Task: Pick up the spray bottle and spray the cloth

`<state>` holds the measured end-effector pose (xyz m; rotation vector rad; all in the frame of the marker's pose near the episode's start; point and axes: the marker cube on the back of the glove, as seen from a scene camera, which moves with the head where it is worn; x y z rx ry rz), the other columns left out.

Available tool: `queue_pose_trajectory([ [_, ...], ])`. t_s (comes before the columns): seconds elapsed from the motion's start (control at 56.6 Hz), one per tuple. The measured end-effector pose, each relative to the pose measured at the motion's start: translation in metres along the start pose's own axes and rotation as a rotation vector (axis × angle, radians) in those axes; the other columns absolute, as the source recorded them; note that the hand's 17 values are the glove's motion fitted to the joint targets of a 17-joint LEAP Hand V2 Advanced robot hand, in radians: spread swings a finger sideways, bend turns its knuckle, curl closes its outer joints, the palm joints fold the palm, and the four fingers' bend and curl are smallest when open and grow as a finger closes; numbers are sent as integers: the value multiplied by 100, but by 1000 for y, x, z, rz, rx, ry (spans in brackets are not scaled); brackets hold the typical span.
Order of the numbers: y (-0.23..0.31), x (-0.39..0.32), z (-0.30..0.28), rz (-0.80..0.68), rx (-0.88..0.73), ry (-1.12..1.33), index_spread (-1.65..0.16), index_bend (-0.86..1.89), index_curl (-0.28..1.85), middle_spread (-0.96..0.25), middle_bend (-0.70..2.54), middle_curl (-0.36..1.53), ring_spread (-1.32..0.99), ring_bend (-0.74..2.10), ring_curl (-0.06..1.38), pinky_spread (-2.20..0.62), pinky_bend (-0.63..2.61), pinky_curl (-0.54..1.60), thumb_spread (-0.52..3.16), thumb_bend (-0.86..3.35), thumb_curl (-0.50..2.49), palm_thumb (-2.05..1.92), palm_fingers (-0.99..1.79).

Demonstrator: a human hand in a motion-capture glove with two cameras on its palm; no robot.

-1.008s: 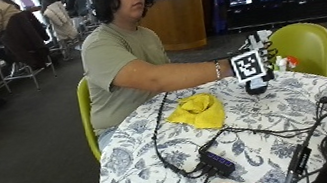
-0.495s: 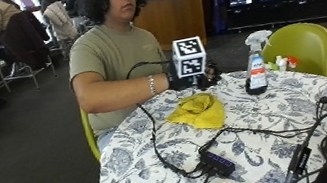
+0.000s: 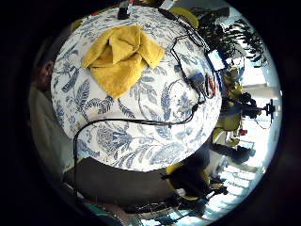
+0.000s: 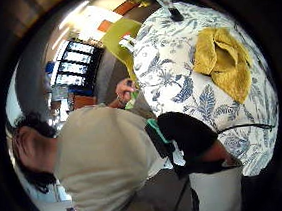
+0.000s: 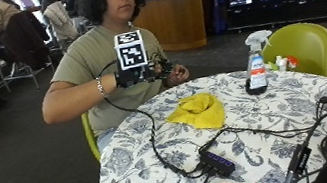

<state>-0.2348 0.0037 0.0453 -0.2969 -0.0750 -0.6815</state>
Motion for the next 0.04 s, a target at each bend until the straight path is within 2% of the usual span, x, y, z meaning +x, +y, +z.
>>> queue_pose_trajectory([
  [0.035, 1, -1, 0, -3, 5, -6, -43, 15, 27, -11, 18, 36, -9, 33, 33, 17, 28, 35, 111, -2, 35, 47, 22],
])
